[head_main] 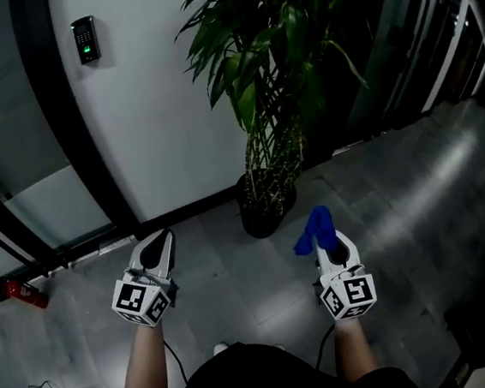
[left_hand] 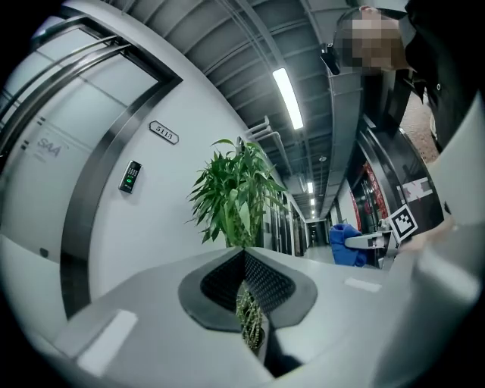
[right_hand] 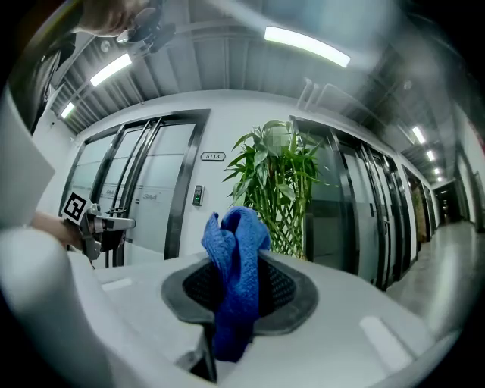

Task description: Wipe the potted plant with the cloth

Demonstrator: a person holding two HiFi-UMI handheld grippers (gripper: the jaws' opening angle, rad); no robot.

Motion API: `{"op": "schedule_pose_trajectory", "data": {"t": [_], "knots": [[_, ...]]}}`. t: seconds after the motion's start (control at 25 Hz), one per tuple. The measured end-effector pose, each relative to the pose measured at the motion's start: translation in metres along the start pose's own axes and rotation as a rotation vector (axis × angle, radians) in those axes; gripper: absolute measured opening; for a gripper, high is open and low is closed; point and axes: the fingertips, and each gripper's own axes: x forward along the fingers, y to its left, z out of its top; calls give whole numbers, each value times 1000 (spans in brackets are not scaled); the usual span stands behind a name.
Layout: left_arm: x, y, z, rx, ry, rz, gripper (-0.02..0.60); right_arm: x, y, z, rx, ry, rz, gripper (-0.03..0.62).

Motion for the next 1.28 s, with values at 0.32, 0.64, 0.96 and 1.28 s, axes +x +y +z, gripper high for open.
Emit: {"op": "schedule_pose_trajectory", "data": {"t": [0.32,0.64,0.96,1.28], "knots": [[9,-36,0,24,-21,15,6,5,-7,-2,19,-6,53,87],[8,-53,-15,10,3,32,6,-7,-12,-22,46,23,93,87],[-7,-64,-30,-10,-9,79,6,-24,-24,-32,78,45,83,87],[-1,-78,-29,-24,8,74,6,-31,-33,-31,101,34,69,87]]}}
